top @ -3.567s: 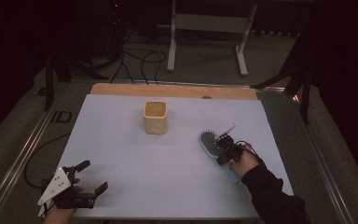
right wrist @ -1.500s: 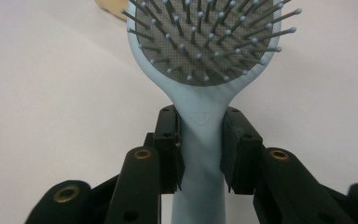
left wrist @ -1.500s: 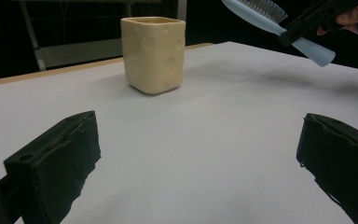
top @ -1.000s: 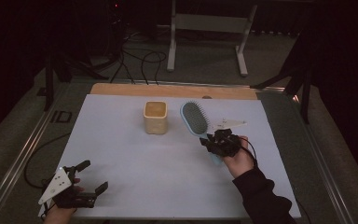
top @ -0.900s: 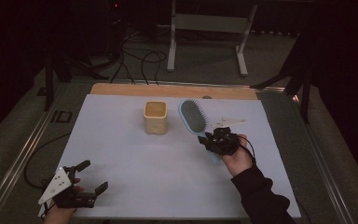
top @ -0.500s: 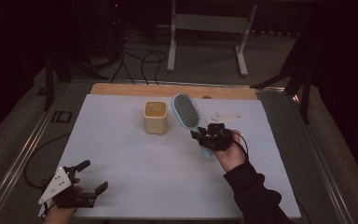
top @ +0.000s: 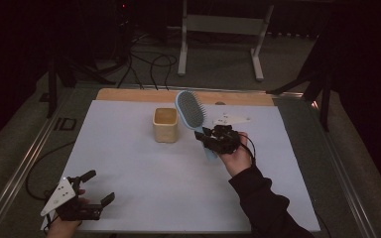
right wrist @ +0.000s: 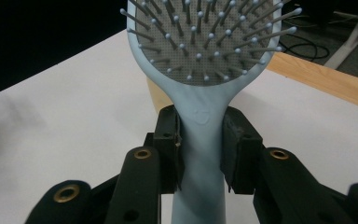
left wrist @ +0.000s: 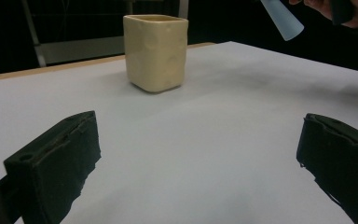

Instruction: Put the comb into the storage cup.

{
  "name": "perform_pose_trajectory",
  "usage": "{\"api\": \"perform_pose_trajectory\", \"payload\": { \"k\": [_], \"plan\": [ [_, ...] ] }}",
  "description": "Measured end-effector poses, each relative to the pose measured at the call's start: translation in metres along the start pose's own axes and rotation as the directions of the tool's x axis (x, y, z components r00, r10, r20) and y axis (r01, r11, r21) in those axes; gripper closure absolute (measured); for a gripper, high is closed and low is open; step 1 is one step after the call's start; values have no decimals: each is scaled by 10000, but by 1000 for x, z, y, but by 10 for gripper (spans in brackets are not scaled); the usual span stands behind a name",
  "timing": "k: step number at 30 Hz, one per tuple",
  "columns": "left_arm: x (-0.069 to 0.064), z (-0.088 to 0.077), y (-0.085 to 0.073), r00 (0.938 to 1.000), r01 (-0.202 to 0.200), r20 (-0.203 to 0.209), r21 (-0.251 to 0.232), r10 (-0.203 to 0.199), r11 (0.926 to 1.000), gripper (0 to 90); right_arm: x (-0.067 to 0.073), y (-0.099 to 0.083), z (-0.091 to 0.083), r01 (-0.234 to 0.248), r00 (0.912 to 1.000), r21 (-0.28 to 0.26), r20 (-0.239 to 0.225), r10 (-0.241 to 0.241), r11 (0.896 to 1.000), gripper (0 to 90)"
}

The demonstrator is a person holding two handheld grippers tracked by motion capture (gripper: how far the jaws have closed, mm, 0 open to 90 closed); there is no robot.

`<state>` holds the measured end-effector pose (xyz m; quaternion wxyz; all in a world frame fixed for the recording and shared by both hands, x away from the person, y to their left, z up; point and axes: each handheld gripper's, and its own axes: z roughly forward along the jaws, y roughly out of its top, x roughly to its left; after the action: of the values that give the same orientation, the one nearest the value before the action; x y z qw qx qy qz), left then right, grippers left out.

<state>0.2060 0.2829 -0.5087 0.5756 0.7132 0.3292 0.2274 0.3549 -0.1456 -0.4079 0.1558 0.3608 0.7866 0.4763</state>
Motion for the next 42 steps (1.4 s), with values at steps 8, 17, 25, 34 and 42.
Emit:
{"api": "perform_pose_trajectory", "payload": {
  "k": [8,17,25,34,42],
  "plan": [
    [0,1,0,10000,11,-5,29,-11,10000,0,-3,8,7,-120,9999,-604,-38,118,9981,703],
    [0,0,0,10000,11,7,1,-11,10000,0,-3,21,19,-164,9996,-964,-237,142,9952,703],
    [1,0,0,10000,32,7,-11,-32,10000,0,-3,27,29,-37,9996,-1118,-282,5,9937,703],
    [1,0,0,10000,40,6,-46,-40,10000,0,-1,40,41,81,9975,-1611,-684,-194,9869,703],
    [1,0,0,10000,7,26,-60,-7,10000,0,-1,53,52,24,9961,-1829,-859,-184,9831,703]
  ]
}}
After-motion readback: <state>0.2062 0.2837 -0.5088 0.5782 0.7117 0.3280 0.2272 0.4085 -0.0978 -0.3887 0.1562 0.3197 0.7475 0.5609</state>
